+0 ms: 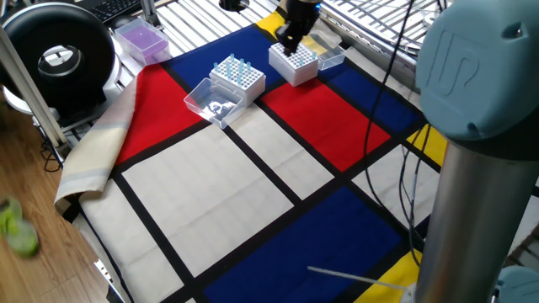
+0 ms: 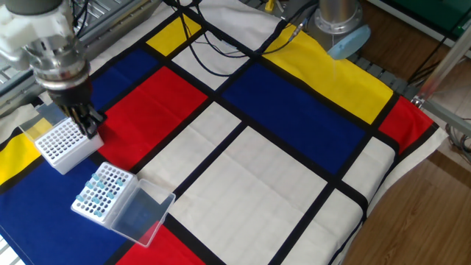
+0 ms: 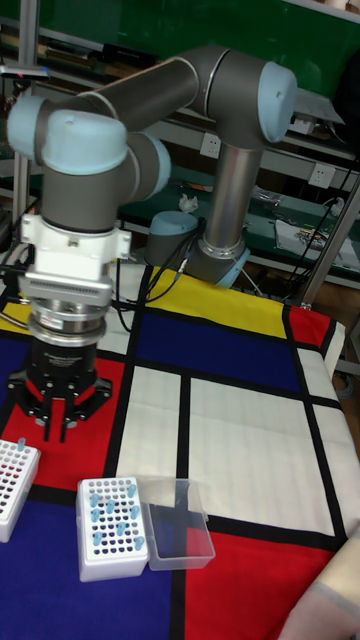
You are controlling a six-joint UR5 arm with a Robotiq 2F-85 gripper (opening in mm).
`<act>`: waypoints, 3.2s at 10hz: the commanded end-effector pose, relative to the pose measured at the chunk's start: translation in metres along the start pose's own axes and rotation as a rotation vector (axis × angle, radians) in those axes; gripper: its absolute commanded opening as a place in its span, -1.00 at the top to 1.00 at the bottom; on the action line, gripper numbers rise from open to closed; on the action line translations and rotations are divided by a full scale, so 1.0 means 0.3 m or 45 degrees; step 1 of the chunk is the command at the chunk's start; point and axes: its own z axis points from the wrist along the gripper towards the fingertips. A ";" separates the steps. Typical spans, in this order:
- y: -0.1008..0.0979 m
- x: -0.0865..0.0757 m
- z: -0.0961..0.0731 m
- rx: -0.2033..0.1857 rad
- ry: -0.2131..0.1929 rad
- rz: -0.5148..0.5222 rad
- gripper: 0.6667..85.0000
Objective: Transfer all medium pipette tips from one holder to another
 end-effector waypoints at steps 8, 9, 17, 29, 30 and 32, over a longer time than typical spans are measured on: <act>0.355 -0.138 0.060 0.017 -0.031 0.077 0.46; 0.375 -0.142 0.083 0.014 -0.047 0.075 0.42; 0.359 -0.148 0.141 0.011 -0.066 0.039 0.32; 0.336 -0.099 0.155 -0.014 -0.102 0.055 0.38; 0.332 -0.095 0.157 -0.014 -0.104 0.057 0.39; 0.327 -0.089 0.162 -0.025 -0.111 0.055 0.40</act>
